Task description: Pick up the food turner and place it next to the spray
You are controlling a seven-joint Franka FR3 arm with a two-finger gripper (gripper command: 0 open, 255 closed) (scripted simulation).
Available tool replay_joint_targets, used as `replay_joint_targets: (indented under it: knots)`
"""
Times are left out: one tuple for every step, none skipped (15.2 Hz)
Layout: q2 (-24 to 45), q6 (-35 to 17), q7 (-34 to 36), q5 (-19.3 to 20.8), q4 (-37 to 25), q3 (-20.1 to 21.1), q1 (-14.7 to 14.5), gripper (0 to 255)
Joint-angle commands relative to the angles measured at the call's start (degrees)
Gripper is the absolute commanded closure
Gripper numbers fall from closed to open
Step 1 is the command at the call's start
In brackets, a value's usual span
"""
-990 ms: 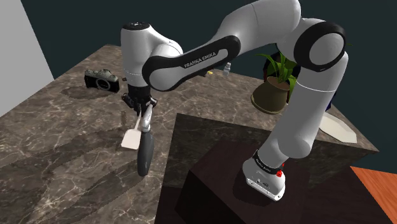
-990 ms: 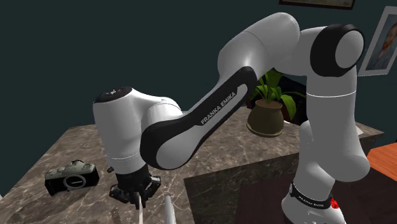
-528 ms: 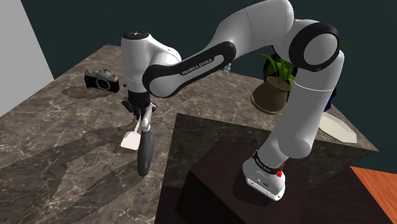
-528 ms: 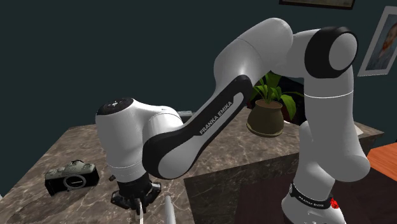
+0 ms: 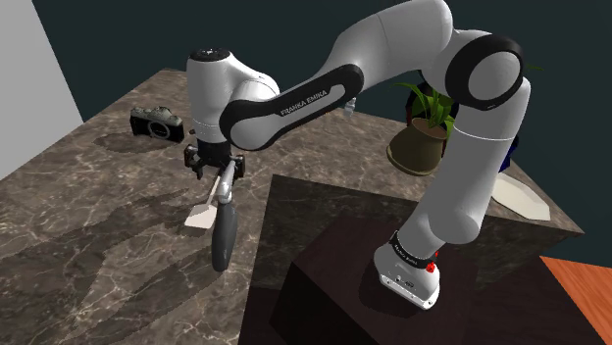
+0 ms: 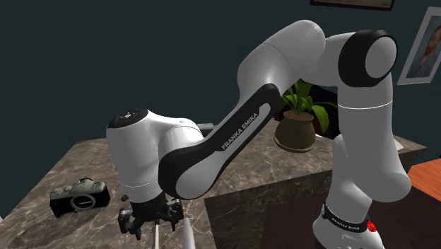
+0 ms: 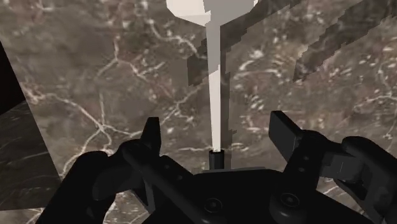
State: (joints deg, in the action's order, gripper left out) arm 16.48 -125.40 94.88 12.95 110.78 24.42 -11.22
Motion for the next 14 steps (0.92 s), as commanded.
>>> replay_joint_targets:
  knots:
    - [0.0,0.0,0.0,0.0,0.0,0.0,0.0,0]
    - [0.0,0.0,0.0,0.0,0.0,0.0,0.0,0]
    - [-0.98,1.59,-0.42,-0.65,-0.72,0.26,0.11,0]
    - [-1.9,3.22,-0.81,-1.25,-1.54,0.5,0.2,0]
    - [-2.76,4.87,-1.18,-1.82,-2.43,0.7,0.27,0]
    - [-3.39,6.18,-1.45,-2.23,-3.2,0.84,0.31,0]
    - [-3.39,6.18,-1.45,-2.23,-3.2,0.84,0.3,0]
    - [-3.4,6.18,-1.45,-2.24,-3.19,0.84,0.3,0]
    - [-3.39,6.18,-1.45,-2.24,-3.2,0.83,0.3,0]
    - [-3.39,6.18,-1.45,-2.24,-3.2,0.83,0.3,0]
    - [-3.39,6.18,-1.45,-2.24,-3.2,0.83,0.3,0]
    - [-3.39,6.18,-1.45,-2.24,-3.2,0.83,0.3,0]
    - [-3.39,6.18,-1.45,-2.24,-3.2,0.83,0.3,0]
    - [-3.39,6.18,-1.45,-2.24,-3.2,0.83,0.3,0]
